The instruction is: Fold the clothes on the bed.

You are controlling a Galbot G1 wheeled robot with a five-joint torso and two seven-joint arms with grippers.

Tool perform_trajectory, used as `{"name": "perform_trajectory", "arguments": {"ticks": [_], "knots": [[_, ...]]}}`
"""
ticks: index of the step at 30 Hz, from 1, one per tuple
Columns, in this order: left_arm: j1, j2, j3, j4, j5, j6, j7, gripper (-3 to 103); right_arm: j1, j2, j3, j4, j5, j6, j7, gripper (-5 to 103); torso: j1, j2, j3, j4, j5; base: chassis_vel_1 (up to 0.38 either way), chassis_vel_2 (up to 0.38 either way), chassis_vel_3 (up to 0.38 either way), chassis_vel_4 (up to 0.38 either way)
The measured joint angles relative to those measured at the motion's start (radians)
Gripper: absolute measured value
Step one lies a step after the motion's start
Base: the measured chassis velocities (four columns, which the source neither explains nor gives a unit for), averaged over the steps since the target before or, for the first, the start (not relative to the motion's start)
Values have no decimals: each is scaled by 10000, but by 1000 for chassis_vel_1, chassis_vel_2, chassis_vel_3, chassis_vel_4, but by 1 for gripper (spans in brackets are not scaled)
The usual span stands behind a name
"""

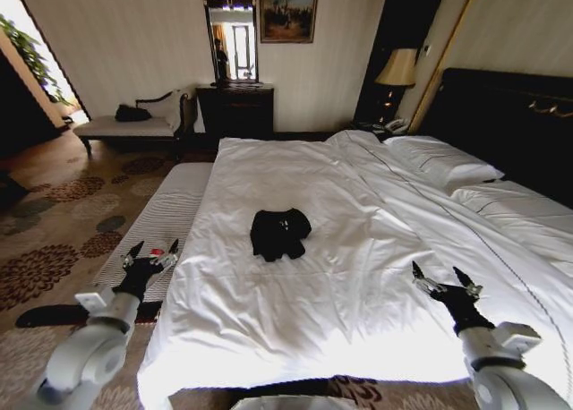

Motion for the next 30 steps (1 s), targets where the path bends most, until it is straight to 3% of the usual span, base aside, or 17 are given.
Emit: {"name": "perform_trajectory", "arguments": {"ticks": [1,2,5,6,9,11,16,22,26,27,30], "knots": [[-858,532,672,600,-416,51,-25,100,-43,-59,48,1,23,-2,1,100,0,0,0,0,-2,0,0,0,0],[-858,532,672,600,-416,51,-25,100,-43,-59,48,1,23,-2,1,100,0,0,0,0,-2,0,0,0,0],[-2895,1210,2237,1662,-1250,138,-52,100,-70,-197,90,-1,111,-22,12,100,0,0,1,7,6,0,0,0,0],[-2895,1210,2237,1662,-1250,138,-52,100,-70,-197,90,-1,111,-22,12,100,0,0,1,7,6,0,0,0,0],[-5454,1368,4256,2940,-2026,224,-65,100,-46,-325,115,-49,157,-97,52,100,2,-1,2,1,4,0,0,0,0],[-5904,1342,4719,3188,-2125,259,-55,100,-41,-337,119,-58,159,-111,59,100,2,-1,1,4,8,0,0,0,0],[-8915,702,7764,5403,-2164,307,182,100,-129,-285,147,-153,99,-143,71,100,1,-1,2,6,-1,0,0,0,0],[-10657,-90,9368,7066,-2605,372,738,100,-209,-237,277,-172,77,-144,150,100,2,-2,2,9,-2,0,0,0,0],[-12112,-1214,10725,8664,-3260,548,1356,100,-300,-214,413,-173,71,-155,239,100,1,-1,0,3,4,0,0,0,0],[-12112,-1214,10725,8664,-3260,548,1356,100,-300,-214,413,-173,71,-155,239,100,1,-1,0,3,4,0,0,0,0],[-12869,-2598,11237,10442,-3664,840,1441,100,-403,-109,488,-172,9,-163,298,100,1,0,0,1,6,0,0,0,0]]}}
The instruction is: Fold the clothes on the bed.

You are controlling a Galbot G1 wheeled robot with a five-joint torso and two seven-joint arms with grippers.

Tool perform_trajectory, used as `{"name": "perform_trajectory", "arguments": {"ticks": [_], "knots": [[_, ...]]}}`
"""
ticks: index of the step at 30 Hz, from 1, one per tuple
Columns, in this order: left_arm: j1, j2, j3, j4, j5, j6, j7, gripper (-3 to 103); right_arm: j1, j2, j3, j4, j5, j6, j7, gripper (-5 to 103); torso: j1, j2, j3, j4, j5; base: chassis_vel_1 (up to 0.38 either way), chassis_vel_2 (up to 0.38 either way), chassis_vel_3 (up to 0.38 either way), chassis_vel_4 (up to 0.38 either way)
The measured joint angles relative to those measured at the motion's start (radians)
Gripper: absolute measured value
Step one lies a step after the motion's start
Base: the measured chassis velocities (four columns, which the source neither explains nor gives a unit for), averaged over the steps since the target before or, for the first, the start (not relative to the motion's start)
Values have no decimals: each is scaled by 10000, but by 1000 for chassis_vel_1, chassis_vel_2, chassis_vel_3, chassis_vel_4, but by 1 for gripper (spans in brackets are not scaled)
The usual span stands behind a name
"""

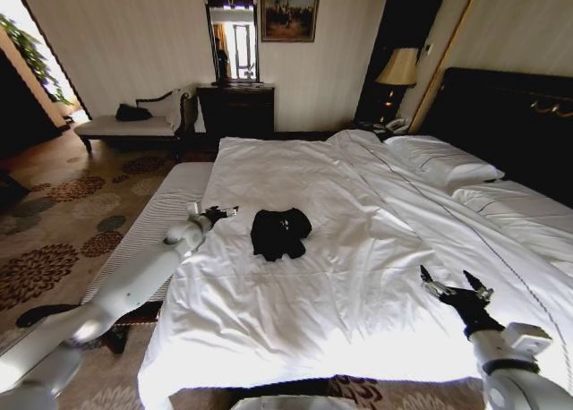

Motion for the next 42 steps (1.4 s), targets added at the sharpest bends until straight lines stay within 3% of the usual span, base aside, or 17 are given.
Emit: {"name": "perform_trajectory", "arguments": {"ticks": [3,7,11,12,18,27,30,32,34,38,42], "knots": [[-189,-512,52,797,5,51,-2,100,-42,48,29,2,-19,0,7,100,-1,0,1,2,-3,0,0,0,0],[-540,-2046,-138,3068,592,14,136,100,-150,138,117,-20,-46,53,9,100,0,0,1,5,-4,0,0,0,0],[-552,-2734,-516,3786,1005,-20,246,100,0,-45,42,-61,-16,4,45,100,0,0,0,-6,-5,0,0,0,0],[-521,-2918,-707,3934,1144,-39,256,100,121,-165,-31,-87,-5,-47,71,100,-1,1,0,10,-3,0,0,0,0],[-552,-3611,-1332,4921,1728,-172,325,100,119,-179,-78,-102,30,-82,84,100,-1,2,0,0,-3,0,0,0,0],[-563,-3816,-2002,5628,2288,-258,460,101,109,-311,-4,-96,133,-82,99,100,-2,2,-1,4,-4,0,0,0,0],[-361,-3710,-2210,5342,2326,-239,438,96,102,-296,-9,-76,135,-83,107,100,-2,2,0,4,-5,0,0,0,0],[-297,-3632,-2225,5225,2309,-226,431,85,92,-290,-9,-62,139,-84,108,100,-2,2,0,6,-4,0,0,0,0],[-266,-3595,-2225,5155,2262,-201,431,85,84,-293,-3,-55,148,-84,109,100,-3,2,0,6,-4,0,0,0,0],[-228,-3628,-2213,5010,2132,-79,442,65,62,-361,88,-6,216,-92,127,100,-2,1,0,8,-5,0,0,0,0],[-255,-3894,-2212,5153,2180,13,401,54,15,-383,191,52,269,-101,142,100,-2,2,0,0,-5,0,0,0,0]]}}
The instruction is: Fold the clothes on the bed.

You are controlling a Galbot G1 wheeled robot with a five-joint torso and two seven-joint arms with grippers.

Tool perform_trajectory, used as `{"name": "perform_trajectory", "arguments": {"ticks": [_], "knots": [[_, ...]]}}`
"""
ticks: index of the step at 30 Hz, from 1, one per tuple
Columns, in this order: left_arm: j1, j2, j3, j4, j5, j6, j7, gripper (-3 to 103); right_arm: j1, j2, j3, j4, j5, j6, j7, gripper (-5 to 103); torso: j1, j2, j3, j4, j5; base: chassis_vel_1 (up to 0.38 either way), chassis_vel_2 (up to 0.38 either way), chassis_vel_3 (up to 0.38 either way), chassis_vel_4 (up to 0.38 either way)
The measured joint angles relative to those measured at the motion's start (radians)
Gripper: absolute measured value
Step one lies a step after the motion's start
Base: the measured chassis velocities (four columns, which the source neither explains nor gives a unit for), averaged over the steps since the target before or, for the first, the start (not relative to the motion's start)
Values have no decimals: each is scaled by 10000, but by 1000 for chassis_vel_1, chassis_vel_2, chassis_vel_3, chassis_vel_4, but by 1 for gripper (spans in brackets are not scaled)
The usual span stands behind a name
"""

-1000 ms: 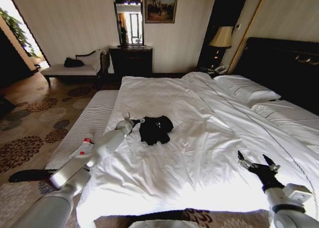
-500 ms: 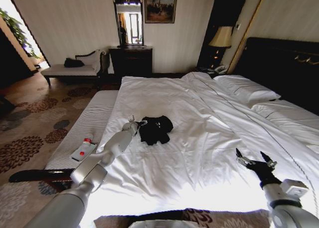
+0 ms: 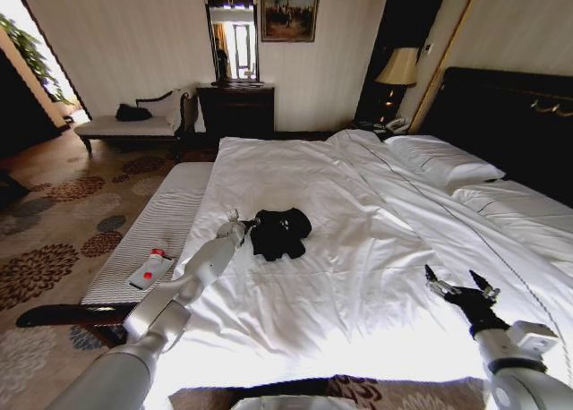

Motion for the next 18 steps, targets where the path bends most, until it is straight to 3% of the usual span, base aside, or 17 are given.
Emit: {"name": "perform_trajectory", "arguments": {"ticks": [5,8,11,13,14,18], "knots": [[30,-76,-1,-47,32,16,-47,32,-71,34,71,11,20,0,7,100,0,-1,0,4,1,0,0,0,0],[56,-70,-1,-87,41,5,-92,27,-78,36,81,5,35,5,12,100,0,0,0,4,-1,0,0,0,0],[139,51,-14,-306,28,-26,-248,11,-18,-15,27,-37,70,12,56,100,0,0,0,3,-1,0,0,0,0],[157,93,-17,-371,10,-29,-294,11,18,-44,-3,-45,89,7,74,100,0,0,0,2,-1,0,0,0,0],[184,184,-17,-496,-35,-31,-356,3,95,-127,-60,-64,127,-29,107,100,0,0,0,2,-1,0,0,0,0],[210,315,-8,-648,-74,-38,-440,1,329,-534,-162,-145,285,-232,206,100,0,0,0,3,0,0,0,0,0]]}}
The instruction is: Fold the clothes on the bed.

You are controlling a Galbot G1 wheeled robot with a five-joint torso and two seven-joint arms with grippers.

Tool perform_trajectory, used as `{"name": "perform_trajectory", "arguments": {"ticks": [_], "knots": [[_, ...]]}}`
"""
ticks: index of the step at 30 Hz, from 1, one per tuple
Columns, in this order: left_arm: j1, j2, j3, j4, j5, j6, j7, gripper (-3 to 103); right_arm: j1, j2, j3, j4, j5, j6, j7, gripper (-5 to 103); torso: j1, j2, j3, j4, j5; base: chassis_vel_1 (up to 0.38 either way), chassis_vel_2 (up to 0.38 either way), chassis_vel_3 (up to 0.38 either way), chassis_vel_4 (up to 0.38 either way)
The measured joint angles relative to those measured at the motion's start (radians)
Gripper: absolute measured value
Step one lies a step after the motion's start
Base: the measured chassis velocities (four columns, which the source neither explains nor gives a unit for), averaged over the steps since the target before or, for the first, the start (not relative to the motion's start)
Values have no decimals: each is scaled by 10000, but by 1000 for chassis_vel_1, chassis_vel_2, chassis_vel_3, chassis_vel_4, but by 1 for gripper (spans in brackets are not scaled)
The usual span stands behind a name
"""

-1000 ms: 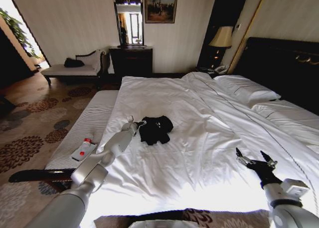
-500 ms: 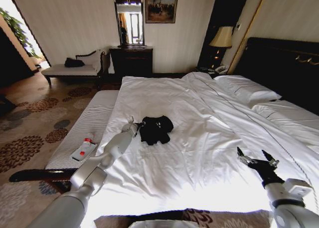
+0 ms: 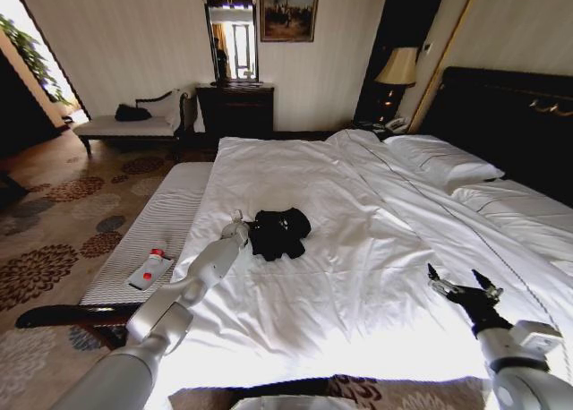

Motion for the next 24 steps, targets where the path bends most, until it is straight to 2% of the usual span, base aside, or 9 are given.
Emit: {"name": "perform_trajectory", "arguments": {"ticks": [5,11,13,14,15,17,18,21,24], "knots": [[111,117,13,-350,15,-54,-157,1,1001,-2036,-324,-313,2644,-1246,578,100,0,-1,1,1,1,0,0,0,0],[179,282,364,-660,52,-132,-212,1,2590,-3615,-1040,-997,4967,-2508,771,100,0,0,0,0,0,0,0,0,0],[168,320,684,-708,54,-176,-218,1,4446,-4729,-2586,-2201,6020,-2871,643,100,0,0,1,3,-1,0,0,0,0],[168,320,684,-708,54,-176,-218,1,4446,-4729,-2586,-2201,6020,-2871,643,100,0,0,1,3,-1,0,0,0,0],[143,308,813,-714,54,-192,-227,1,5515,-5124,-3640,-2905,6489,-2891,590,100,1,-1,2,5,1,0,0,0,0],[112,230,917,-719,51,-202,-283,1,7167,-5436,-5216,-3925,7017,-2827,479,100,3,-1,3,6,4,0,0,0,0],[112,230,917,-719,51,-202,-283,1,7167,-5436,-5216,-3925,7017,-2827,479,100,3,-1,3,6,4,0,0,0,0],[102,62,977,-716,42,-220,-479,1,10626,-5036,-8709,-6140,7544,-2701,-21,100,4,-2,4,2,4,0,0,0,0],[89,19,1033,-713,35,-229,-522,1,11609,-4635,-9644,-6842,7571,-2693,-191,100,4,-2,3,3,-1,0,0,0,0]]}}
